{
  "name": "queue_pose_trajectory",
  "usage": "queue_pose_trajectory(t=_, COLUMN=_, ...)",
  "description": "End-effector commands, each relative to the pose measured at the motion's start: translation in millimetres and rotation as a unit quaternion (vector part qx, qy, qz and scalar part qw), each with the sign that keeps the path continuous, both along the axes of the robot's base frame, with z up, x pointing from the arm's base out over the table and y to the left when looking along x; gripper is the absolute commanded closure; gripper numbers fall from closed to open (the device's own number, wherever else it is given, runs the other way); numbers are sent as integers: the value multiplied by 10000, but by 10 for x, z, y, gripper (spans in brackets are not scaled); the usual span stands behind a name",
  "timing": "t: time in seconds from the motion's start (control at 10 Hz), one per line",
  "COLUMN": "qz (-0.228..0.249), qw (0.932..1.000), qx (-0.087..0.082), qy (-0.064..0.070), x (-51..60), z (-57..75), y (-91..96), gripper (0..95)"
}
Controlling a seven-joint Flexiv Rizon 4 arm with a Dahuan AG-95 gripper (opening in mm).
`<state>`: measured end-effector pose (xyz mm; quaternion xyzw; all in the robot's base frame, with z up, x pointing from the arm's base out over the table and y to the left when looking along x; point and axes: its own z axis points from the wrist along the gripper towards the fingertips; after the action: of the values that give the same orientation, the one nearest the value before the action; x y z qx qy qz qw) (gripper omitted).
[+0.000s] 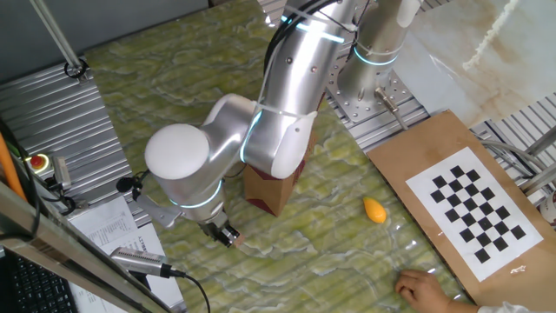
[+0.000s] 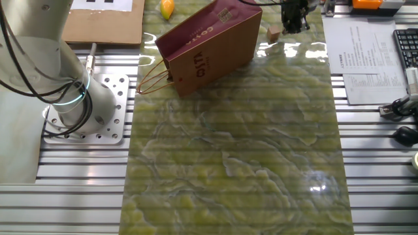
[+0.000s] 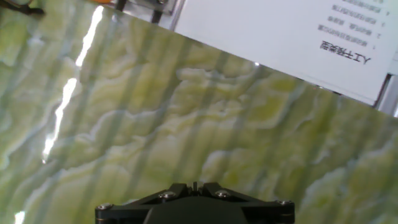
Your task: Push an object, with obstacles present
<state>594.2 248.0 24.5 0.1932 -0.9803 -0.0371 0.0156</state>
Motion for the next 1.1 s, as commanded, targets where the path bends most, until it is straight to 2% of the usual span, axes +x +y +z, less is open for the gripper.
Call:
queue_pose_trajectory(t=0.1, qz=-58, qw=10000, qx=-11, qy=15, x=-41, z=-16, y=59, gripper=950)
queue_pose_trajectory(t=0.4, qz=-267, qw=9996, qx=-19, qy=38, x=-130, z=-63, y=251, gripper=950)
queue_pose_trajectory(t=0.5, qz=-266, qw=9996, qx=-22, qy=38, x=-131, z=-63, y=255, gripper=950)
queue_pose_trajectory(t=0.8, qz=-140, qw=9999, qx=-73, qy=25, x=-84, z=-35, y=159, gripper=950)
queue_pose_trajectory(t=1.1, qz=-96, qw=9998, qx=-111, qy=149, x=-69, z=-24, y=85, gripper=950)
